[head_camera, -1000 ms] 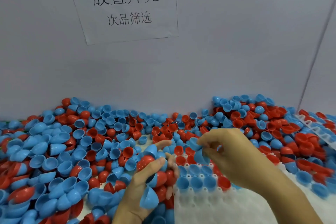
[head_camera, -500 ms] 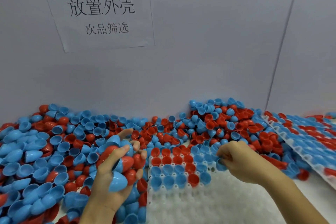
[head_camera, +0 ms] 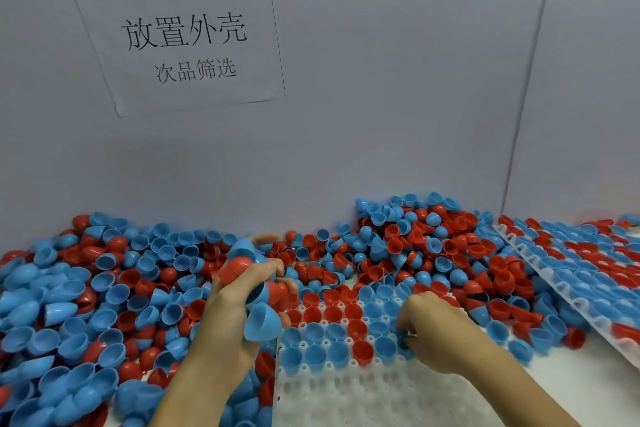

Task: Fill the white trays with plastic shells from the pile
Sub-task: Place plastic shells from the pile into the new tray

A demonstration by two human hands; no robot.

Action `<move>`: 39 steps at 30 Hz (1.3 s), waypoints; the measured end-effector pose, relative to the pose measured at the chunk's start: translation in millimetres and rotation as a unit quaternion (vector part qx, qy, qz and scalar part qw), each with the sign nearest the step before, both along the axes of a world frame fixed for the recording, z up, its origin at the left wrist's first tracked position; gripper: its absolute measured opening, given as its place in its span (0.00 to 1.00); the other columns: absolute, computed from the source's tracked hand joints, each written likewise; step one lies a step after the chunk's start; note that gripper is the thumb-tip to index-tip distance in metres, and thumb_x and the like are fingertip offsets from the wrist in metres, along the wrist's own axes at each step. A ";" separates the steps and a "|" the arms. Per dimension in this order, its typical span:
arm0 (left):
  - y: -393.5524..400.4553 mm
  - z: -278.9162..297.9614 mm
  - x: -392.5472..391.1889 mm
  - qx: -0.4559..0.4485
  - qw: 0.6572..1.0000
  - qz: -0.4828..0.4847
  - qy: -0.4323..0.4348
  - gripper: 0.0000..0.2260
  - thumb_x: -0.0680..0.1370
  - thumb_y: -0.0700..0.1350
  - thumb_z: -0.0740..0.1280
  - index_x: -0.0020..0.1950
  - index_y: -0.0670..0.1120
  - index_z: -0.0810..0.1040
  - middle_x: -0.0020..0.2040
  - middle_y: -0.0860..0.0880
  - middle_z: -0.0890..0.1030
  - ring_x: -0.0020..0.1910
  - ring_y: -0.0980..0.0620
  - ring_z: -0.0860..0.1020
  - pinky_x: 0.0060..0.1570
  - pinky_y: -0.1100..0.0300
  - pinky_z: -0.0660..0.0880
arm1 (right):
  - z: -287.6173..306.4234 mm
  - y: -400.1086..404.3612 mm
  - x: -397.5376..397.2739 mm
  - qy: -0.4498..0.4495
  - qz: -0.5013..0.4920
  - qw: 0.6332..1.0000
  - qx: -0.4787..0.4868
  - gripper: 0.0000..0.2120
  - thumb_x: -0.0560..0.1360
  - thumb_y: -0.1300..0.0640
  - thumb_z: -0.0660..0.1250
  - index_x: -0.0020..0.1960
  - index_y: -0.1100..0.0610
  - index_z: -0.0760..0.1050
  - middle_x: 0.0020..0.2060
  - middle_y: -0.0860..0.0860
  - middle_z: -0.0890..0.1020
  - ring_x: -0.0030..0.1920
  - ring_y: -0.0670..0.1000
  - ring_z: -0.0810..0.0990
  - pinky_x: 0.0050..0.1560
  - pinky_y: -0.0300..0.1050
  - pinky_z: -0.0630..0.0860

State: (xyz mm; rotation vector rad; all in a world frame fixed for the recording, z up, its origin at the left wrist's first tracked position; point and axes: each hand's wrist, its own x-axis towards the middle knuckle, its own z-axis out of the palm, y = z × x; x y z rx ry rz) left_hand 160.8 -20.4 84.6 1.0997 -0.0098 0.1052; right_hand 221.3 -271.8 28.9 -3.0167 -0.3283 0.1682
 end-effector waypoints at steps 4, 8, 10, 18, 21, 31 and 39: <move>-6.1 7.0 -5.9 -0.010 1.000 0.019 0.009 0.12 0.62 0.46 0.73 0.46 0.52 0.86 0.39 0.46 0.81 0.37 0.47 0.82 0.24 0.59 0.74 | -3.4 1.4 3.6 -0.005 0.011 1.000 -0.013 0.07 0.76 0.62 0.69 0.51 0.54 0.84 0.46 0.50 0.84 0.43 0.47 0.83 0.42 0.41 0.83; -17.9 7.3 -6.4 -0.038 0.997 0.033 0.054 0.09 0.72 0.40 0.70 0.50 0.50 0.83 0.38 0.45 0.79 0.35 0.46 0.80 0.22 0.59 0.74 | -5.5 2.8 4.1 -0.015 0.010 0.999 -0.039 0.07 0.75 0.63 0.69 0.49 0.55 0.83 0.44 0.50 0.84 0.41 0.48 0.83 0.37 0.40 0.80; -22.7 11.3 -9.3 -0.085 0.994 0.007 0.068 0.09 0.73 0.40 0.69 0.52 0.49 0.82 0.38 0.45 0.79 0.34 0.47 0.80 0.21 0.60 0.74 | -5.8 3.3 4.1 -0.020 0.014 0.998 -0.049 0.07 0.75 0.63 0.68 0.49 0.55 0.83 0.44 0.50 0.84 0.41 0.48 0.83 0.35 0.40 0.78; -38.6 12.5 -13.5 -0.135 0.986 -0.056 0.086 0.15 0.67 0.41 0.72 0.53 0.48 0.83 0.37 0.44 0.81 0.33 0.47 0.81 0.21 0.60 0.74 | 2.2 2.1 5.3 -0.009 0.024 0.998 -0.060 0.09 0.76 0.59 0.69 0.55 0.50 0.81 0.48 0.49 0.83 0.45 0.48 0.82 0.43 0.43 0.81; -35.1 7.8 -7.4 -0.107 0.991 -0.003 0.086 0.08 0.71 0.41 0.71 0.48 0.50 0.84 0.38 0.45 0.81 0.35 0.47 0.81 0.23 0.59 0.74 | 15.2 -0.4 3.3 -0.022 0.025 0.999 -0.019 0.12 0.77 0.53 0.69 0.61 0.45 0.79 0.53 0.46 0.80 0.47 0.45 0.80 0.48 0.43 0.81; -26.5 -8.6 6.0 0.064 0.971 0.223 0.063 0.08 0.76 0.40 0.70 0.42 0.54 0.79 0.38 0.48 0.80 0.41 0.47 0.80 0.45 0.44 0.80 | 92.5 70.7 -51.3 0.017 0.182 0.890 0.418 0.15 0.70 0.33 0.64 0.53 0.36 0.78 0.45 0.36 0.82 0.44 0.40 0.84 0.44 0.32 0.79; -31.0 -11.5 8.7 0.054 0.978 0.183 0.085 0.04 0.75 0.46 0.73 0.44 0.55 0.80 0.39 0.50 0.84 0.40 0.52 0.84 0.51 0.41 0.81 | 83.2 88.8 -46.9 -0.031 0.189 0.894 0.405 0.11 0.77 0.56 0.70 0.50 0.39 0.76 0.42 0.41 0.83 0.39 0.44 0.84 0.43 0.39 0.82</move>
